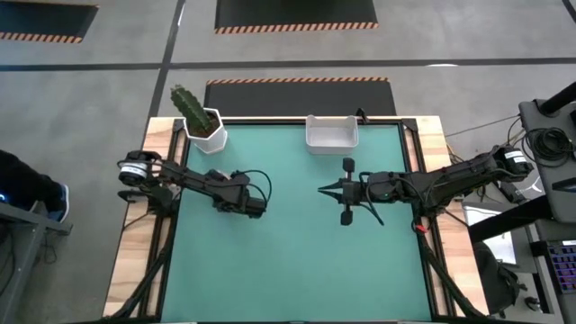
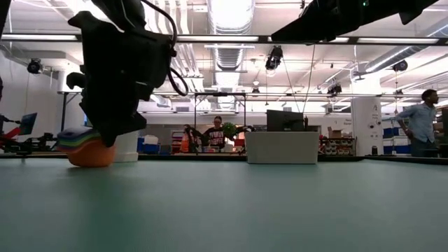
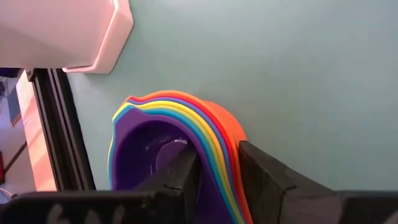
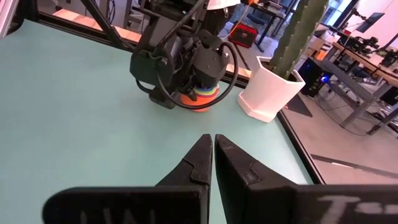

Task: Nest measuring cups in basket
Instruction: Put the nested measuring cups into the gray bin

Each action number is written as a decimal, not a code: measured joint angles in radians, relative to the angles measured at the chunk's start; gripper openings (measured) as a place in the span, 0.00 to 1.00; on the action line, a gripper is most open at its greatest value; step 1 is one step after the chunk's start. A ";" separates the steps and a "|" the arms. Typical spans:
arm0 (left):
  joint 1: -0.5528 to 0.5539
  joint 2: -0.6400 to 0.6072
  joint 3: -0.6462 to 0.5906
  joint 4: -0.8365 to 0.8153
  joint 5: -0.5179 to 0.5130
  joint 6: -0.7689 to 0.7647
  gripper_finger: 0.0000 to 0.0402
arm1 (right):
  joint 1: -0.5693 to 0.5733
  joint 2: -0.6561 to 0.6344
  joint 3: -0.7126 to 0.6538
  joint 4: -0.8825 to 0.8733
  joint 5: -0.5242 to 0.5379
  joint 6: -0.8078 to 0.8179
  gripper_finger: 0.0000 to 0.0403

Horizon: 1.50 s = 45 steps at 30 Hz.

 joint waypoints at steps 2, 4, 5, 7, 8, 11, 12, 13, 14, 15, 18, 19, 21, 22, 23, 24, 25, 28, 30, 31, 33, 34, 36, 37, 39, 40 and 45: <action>-0.004 0.000 0.000 -0.005 -0.006 0.000 0.21 | 0.000 0.000 0.000 0.000 0.000 0.000 0.02; -0.010 -0.001 0.000 -0.009 -0.008 0.000 0.21 | 0.000 0.000 0.000 0.000 0.000 0.000 0.02; -0.015 -0.004 0.000 -0.013 -0.010 0.000 0.21 | 0.000 0.000 0.000 0.000 0.000 0.000 0.02; -0.026 -0.012 0.000 -0.026 -0.015 0.000 0.21 | 0.000 0.000 0.000 0.000 0.000 0.000 0.02; -0.031 -0.016 0.000 -0.033 -0.016 0.000 0.21 | 0.000 0.000 0.000 0.000 0.000 0.000 0.02; -0.053 -0.032 0.000 -0.039 -0.016 0.000 0.21 | 0.000 0.000 0.000 0.000 0.000 0.000 0.02; -0.061 -0.039 0.000 -0.039 -0.015 0.000 0.20 | 0.000 0.000 0.000 0.000 0.000 0.000 0.02; -0.071 -0.046 0.003 -0.041 -0.012 0.003 0.20 | 0.000 0.000 0.000 0.000 0.000 0.000 0.02; -0.084 -0.051 0.009 -0.041 -0.008 0.014 0.20 | 0.000 0.000 0.000 0.000 0.000 0.000 0.02; -0.097 -0.055 0.019 -0.039 -0.006 0.033 0.20 | 0.000 0.000 0.000 0.000 0.000 0.000 0.02; -0.132 -0.058 0.071 -0.039 -0.007 0.120 0.20 | 0.000 0.000 0.000 0.000 0.000 0.000 0.02; -0.142 -0.058 0.095 -0.034 -0.007 0.157 0.20 | 0.000 0.000 0.000 -0.001 0.000 0.000 0.02; -0.155 -0.052 0.154 -0.016 -0.008 0.235 0.20 | 0.000 0.000 -0.001 -0.004 0.000 0.000 0.02; -0.160 -0.048 0.184 0.001 -0.011 0.281 0.20 | 0.000 0.000 -0.001 -0.008 0.000 0.000 0.02; -0.162 -0.042 0.212 0.019 -0.019 0.333 0.20 | 0.000 0.000 -0.001 -0.012 0.000 0.000 0.02; -0.164 -0.037 0.240 0.036 -0.033 0.388 0.20 | 0.000 0.000 -0.001 -0.016 0.000 0.002 0.02; -0.164 -0.031 0.267 0.049 -0.050 0.443 0.20 | 0.000 -0.003 0.000 -0.026 0.000 0.007 0.02; -0.159 -0.022 0.336 0.083 -0.099 0.607 0.20 | 0.000 -0.021 0.009 -0.061 0.000 0.026 0.02; -0.147 -0.022 0.365 0.108 -0.114 0.712 0.20 | 0.002 -0.045 0.019 -0.105 0.000 0.044 0.02; -0.139 -0.022 0.375 0.125 -0.115 0.765 0.20 | 0.003 -0.060 0.026 -0.129 -0.002 0.062 0.02; -0.120 -0.022 0.394 0.158 -0.114 0.865 0.20 | 0.010 -0.092 0.035 -0.190 -0.006 0.101 0.02; -0.110 -0.022 0.402 0.175 -0.114 0.916 0.20 | 0.015 -0.109 0.036 -0.214 -0.008 0.123 0.02; -0.084 -0.022 0.420 0.210 -0.103 1.015 0.20 | 0.028 -0.143 0.035 -0.243 -0.008 0.157 0.02; -0.069 -0.022 0.430 0.228 -0.082 1.060 0.20 | 0.038 -0.159 0.033 -0.250 -0.008 0.169 0.02; -0.038 -0.021 0.450 0.258 -0.039 1.136 0.20 | 0.062 -0.189 0.024 -0.261 -0.009 0.189 0.02; -0.023 -0.021 0.461 0.276 -0.019 1.170 0.20 | 0.075 -0.200 0.018 -0.262 -0.010 0.196 0.02; 0.044 -0.022 0.501 0.393 0.072 1.361 0.20 | 0.123 -0.246 -0.003 -0.254 -0.011 0.193 0.02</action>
